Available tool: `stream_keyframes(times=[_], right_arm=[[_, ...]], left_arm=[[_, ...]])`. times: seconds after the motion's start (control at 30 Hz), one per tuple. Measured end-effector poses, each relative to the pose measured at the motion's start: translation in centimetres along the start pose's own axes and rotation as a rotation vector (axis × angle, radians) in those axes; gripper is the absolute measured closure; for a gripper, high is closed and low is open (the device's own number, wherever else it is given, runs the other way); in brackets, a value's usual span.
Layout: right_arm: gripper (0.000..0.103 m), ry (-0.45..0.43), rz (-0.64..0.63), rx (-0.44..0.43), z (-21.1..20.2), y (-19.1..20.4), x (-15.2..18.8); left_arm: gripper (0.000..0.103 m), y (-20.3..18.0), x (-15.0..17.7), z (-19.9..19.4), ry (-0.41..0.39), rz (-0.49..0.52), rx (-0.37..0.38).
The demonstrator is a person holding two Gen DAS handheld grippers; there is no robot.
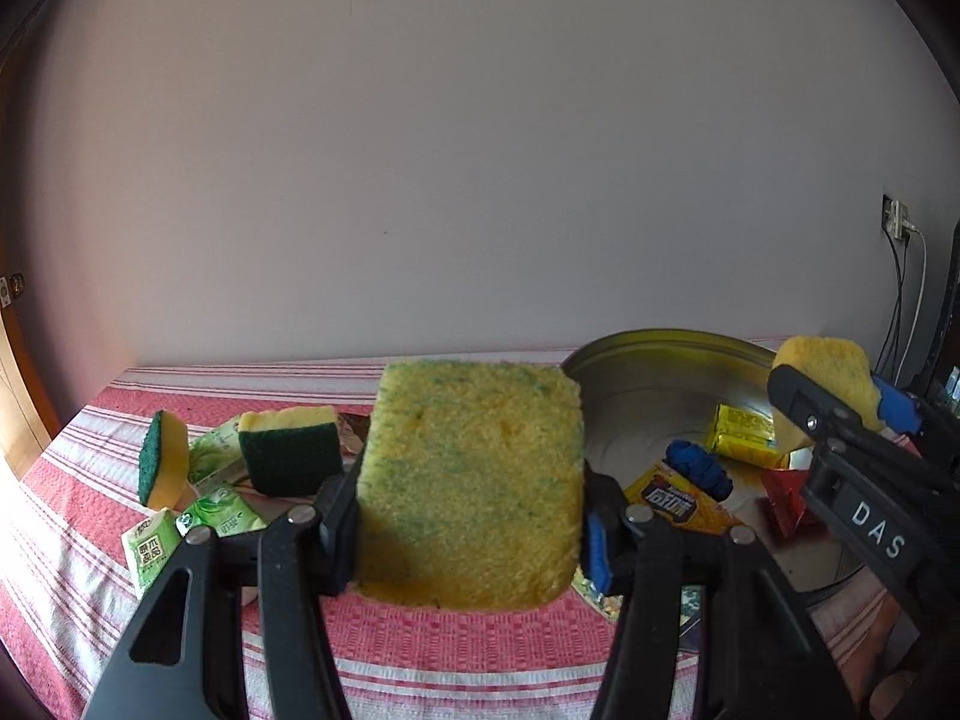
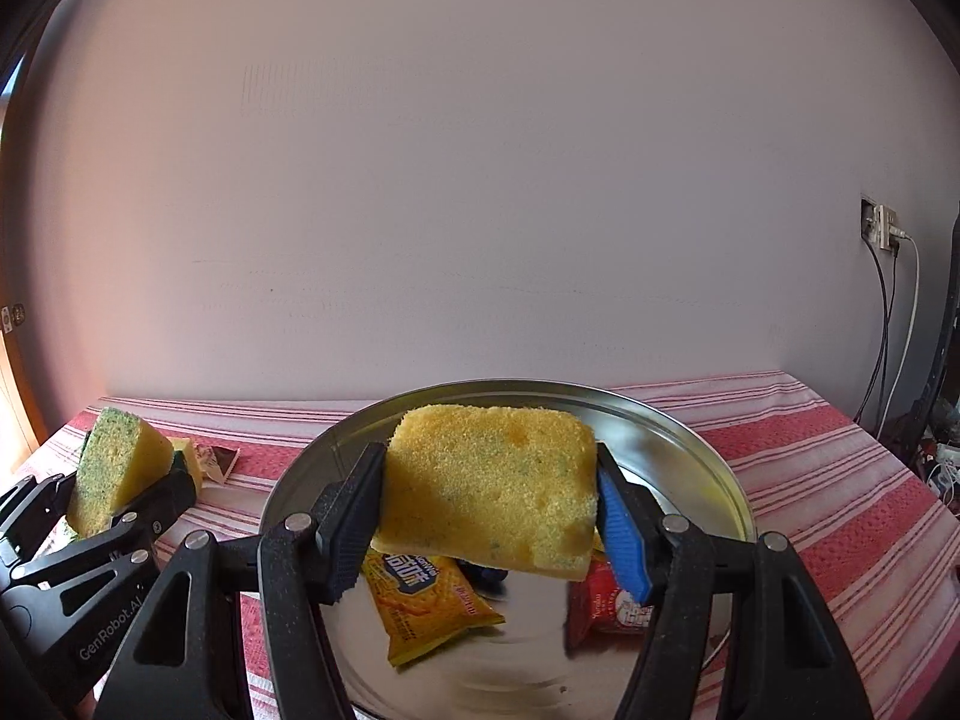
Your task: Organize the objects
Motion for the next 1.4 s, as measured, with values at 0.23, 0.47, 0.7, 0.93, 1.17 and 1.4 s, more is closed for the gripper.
stream_keyframes(times=[0.23,0.47,0.7,0.93,1.17,1.4], right_arm=[[0.035,0.012,0.008,0.042,0.4,-2.0,-0.3],[0.035,0.037,0.004,0.087,1.5,-3.8,-0.7],[0.035,0.082,-0.007,0.153,3.3,-6.2,-0.6],[0.035,0.135,0.002,0.161,4.5,-7.2,-0.2],[0.035,0.143,-0.001,0.161,4.2,-6.7,-0.1],[0.034,0.142,0.017,0.14,5.0,-7.7,0.1]], left_arm=[[0.048,-3.3,-0.7,0.4,-0.012,0.039,0.042],[0.048,-7.2,-1.0,1.4,-0.006,0.079,0.089],[0.047,-10.2,-1.4,3.3,0.028,0.111,0.105],[0.048,-11.2,-1.0,5.3,0.08,0.121,0.087],[0.048,-12.7,-0.6,6.2,0.107,0.127,0.086],[0.047,-12.6,-0.8,6.3,0.101,0.125,0.064]])
Point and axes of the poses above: each gripper's, at about its wrist camera, not at the fingertips, and z roughly the way its jaws point, y to its left, x to its underside, the point moved 3 cm from there along z, roughly the way its jaws point, and after that the axes turned 1 degree about y, right-handed, at the moved point
